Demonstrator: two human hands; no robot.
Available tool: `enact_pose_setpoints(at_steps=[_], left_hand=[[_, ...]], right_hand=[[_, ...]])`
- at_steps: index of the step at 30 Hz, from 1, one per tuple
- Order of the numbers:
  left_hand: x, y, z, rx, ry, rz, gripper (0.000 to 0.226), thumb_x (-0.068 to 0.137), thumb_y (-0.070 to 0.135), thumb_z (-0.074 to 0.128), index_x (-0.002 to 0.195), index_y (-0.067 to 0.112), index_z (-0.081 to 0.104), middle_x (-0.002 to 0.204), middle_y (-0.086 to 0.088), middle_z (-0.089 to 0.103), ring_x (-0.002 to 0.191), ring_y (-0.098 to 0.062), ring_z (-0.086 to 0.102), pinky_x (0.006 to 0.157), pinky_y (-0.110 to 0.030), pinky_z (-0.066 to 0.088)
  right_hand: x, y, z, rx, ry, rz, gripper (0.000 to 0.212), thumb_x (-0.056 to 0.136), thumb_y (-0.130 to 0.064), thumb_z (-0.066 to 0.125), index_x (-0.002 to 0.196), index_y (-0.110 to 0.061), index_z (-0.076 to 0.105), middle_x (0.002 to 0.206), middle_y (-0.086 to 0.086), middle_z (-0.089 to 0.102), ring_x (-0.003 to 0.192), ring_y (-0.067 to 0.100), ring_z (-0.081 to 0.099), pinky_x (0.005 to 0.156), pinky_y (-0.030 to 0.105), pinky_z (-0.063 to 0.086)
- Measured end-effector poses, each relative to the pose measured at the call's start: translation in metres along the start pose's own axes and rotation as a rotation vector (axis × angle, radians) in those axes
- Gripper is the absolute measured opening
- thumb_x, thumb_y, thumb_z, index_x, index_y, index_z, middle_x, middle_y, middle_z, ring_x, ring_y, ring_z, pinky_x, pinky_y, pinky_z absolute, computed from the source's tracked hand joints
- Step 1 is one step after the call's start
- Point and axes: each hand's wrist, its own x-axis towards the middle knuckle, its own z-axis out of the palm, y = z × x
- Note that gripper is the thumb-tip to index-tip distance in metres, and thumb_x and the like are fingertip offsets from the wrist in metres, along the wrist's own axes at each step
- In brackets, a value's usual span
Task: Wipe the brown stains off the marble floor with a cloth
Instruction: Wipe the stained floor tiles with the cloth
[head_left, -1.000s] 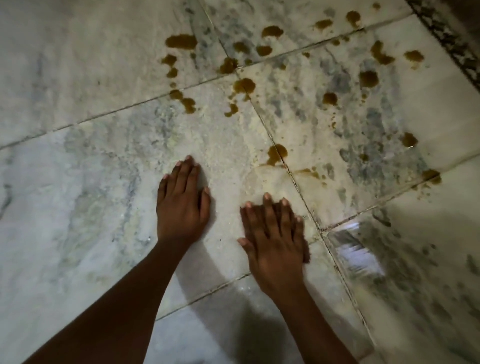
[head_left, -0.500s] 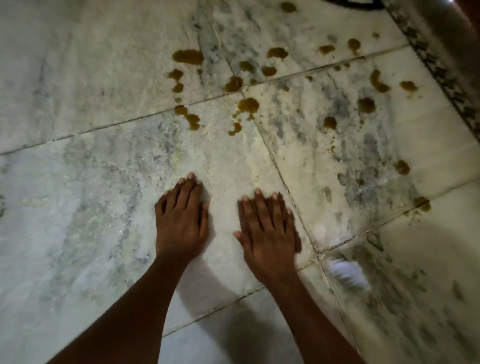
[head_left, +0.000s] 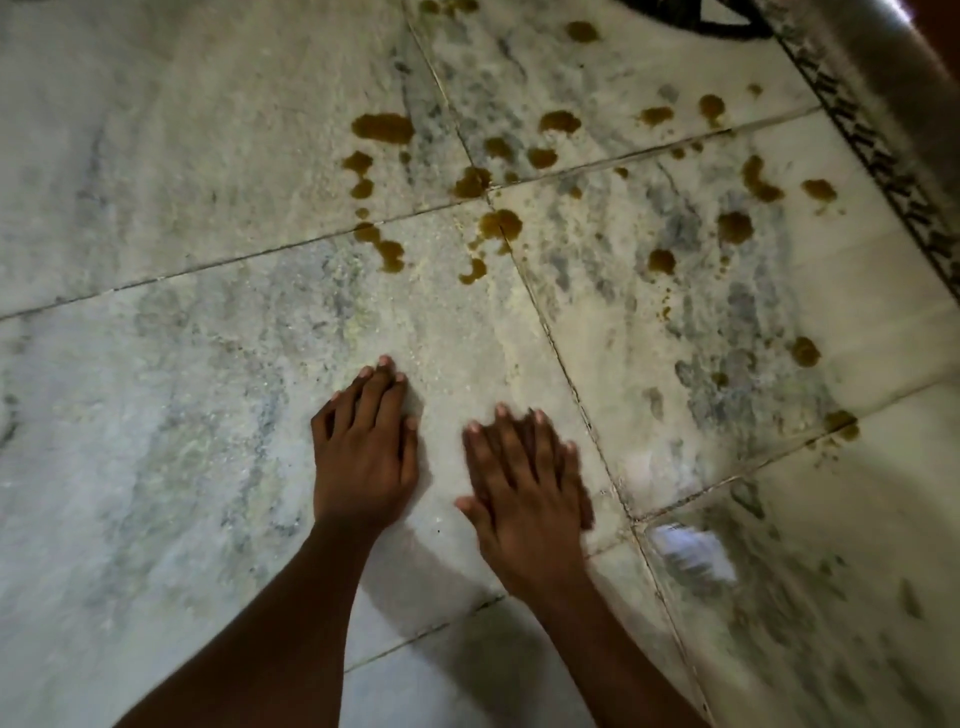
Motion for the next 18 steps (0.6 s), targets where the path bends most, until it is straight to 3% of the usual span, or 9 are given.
enact_pose_setpoints(at_steps=[3, 6, 8, 12, 15, 18], left_hand=[[-0.001, -0.001, 0.003, 0.009, -0.002, 0.002, 0.051, 0.106, 0.035, 0.044, 0.152, 0.015, 0.053, 0.168, -0.006, 0.044, 0.153, -0.028, 0.042, 0.113, -0.049, 0.035], [-0.001, -0.003, 0.006, 0.022, 0.002, 0.007, 0.049, 0.106, 0.035, 0.045, 0.151, 0.016, 0.053, 0.169, -0.005, 0.043, 0.152, -0.028, 0.043, 0.112, -0.049, 0.034], [-0.001, -0.001, 0.007, 0.031, 0.009, 0.008, 0.049, 0.106, 0.034, 0.044, 0.151, 0.016, 0.052, 0.168, -0.006, 0.043, 0.151, -0.029, 0.044, 0.111, -0.050, 0.034], [-0.002, -0.001, 0.008, 0.035, 0.008, -0.001, 0.049, 0.106, 0.033, 0.042, 0.152, 0.016, 0.051, 0.168, -0.006, 0.042, 0.150, -0.031, 0.044, 0.111, -0.051, 0.035], [-0.001, -0.002, 0.007, 0.047, 0.009, 0.010, 0.050, 0.106, 0.032, 0.042, 0.153, 0.016, 0.051, 0.169, -0.006, 0.042, 0.149, -0.031, 0.046, 0.110, -0.052, 0.037], [-0.001, -0.001, 0.007, 0.031, 0.015, 0.012, 0.050, 0.106, 0.032, 0.042, 0.152, 0.016, 0.052, 0.169, -0.006, 0.042, 0.149, -0.032, 0.046, 0.109, -0.052, 0.037]], right_hand=[[-0.034, 0.054, -0.003, -0.045, 0.021, 0.233, 0.070, 0.106, -0.067, 0.013, 0.169, -0.035, 0.016, 0.179, 0.007, 0.006, 0.163, 0.043, 0.002, 0.125, 0.069, 0.015], [0.027, 0.090, -0.004, 0.000, 0.120, 0.600, 0.071, 0.108, -0.066, 0.017, 0.169, -0.030, 0.021, 0.177, 0.013, 0.011, 0.160, 0.052, 0.008, 0.120, 0.074, 0.021], [0.085, 0.094, -0.002, 0.056, 0.172, 0.675, 0.074, 0.107, -0.069, 0.018, 0.168, -0.027, 0.024, 0.177, 0.014, 0.011, 0.159, 0.055, 0.005, 0.119, 0.076, 0.020], [0.128, 0.058, 0.003, 0.005, 0.166, 0.355, 0.074, 0.107, -0.069, 0.018, 0.167, -0.026, 0.028, 0.176, 0.011, 0.018, 0.158, 0.056, 0.010, 0.124, 0.072, 0.013], [0.070, 0.015, 0.003, -0.004, 0.074, 0.030, 0.071, 0.107, -0.066, 0.023, 0.168, -0.031, 0.022, 0.178, 0.003, 0.013, 0.162, 0.046, 0.002, 0.126, 0.068, 0.012], [-0.003, 0.011, -0.001, 0.023, -0.018, -0.053, 0.068, 0.107, -0.067, 0.025, 0.168, -0.039, 0.016, 0.179, -0.005, 0.007, 0.165, 0.034, -0.001, 0.126, 0.064, 0.016]])
